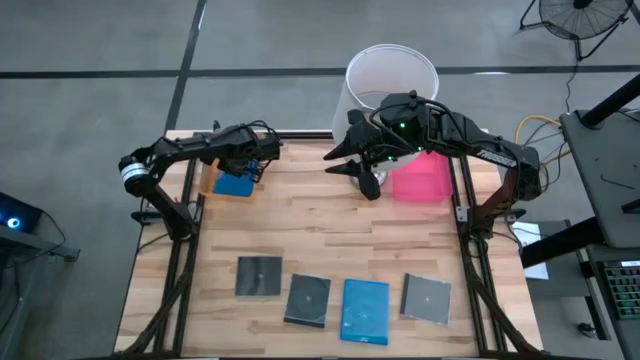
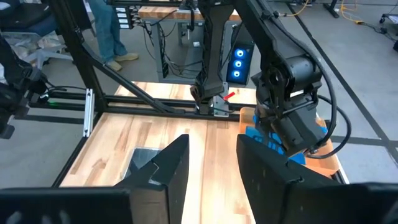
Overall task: Pick & place jewel cases by type
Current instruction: Put the blue cd case into the orange bin
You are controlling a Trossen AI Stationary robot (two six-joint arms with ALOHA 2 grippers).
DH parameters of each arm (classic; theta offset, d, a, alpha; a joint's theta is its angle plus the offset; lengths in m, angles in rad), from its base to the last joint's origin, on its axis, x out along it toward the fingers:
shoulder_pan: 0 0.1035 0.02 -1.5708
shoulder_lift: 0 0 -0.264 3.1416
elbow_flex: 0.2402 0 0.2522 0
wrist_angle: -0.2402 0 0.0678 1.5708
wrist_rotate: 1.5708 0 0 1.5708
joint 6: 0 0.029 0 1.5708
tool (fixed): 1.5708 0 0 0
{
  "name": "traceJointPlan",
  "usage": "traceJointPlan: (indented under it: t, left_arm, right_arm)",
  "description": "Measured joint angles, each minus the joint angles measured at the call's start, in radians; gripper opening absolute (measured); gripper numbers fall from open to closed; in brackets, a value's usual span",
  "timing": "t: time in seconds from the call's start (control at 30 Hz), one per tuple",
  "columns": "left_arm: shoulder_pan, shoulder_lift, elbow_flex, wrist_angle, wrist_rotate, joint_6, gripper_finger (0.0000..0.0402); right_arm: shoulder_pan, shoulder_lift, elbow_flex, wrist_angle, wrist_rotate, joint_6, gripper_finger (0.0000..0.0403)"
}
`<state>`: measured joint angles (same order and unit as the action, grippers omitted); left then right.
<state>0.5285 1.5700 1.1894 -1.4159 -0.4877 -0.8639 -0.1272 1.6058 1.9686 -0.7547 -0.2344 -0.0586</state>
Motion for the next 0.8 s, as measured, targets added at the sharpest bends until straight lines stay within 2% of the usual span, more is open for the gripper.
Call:
traceJointPlan:
  t: [0.27,0.5,0.8]
  left_arm:
    - [0.000,0.000,-0.081,0.059,0.075,-0.009,0.0015]
    - [0.001,0.000,-0.065,0.091,0.073,-0.002,0.0019]
    - [0.000,0.000,-0.036,0.251,0.080,0.046,0.0038]
  right_arm:
    - [0.000,0.000,0.000,0.000,0.000,-0.002,0.0131]
    - [0.000,0.000,0.000,0.001,0.000,-0.005,0.0123]
    - [0.000,-0.001,0.000,0.001,0.000,-0.005,0.0129]
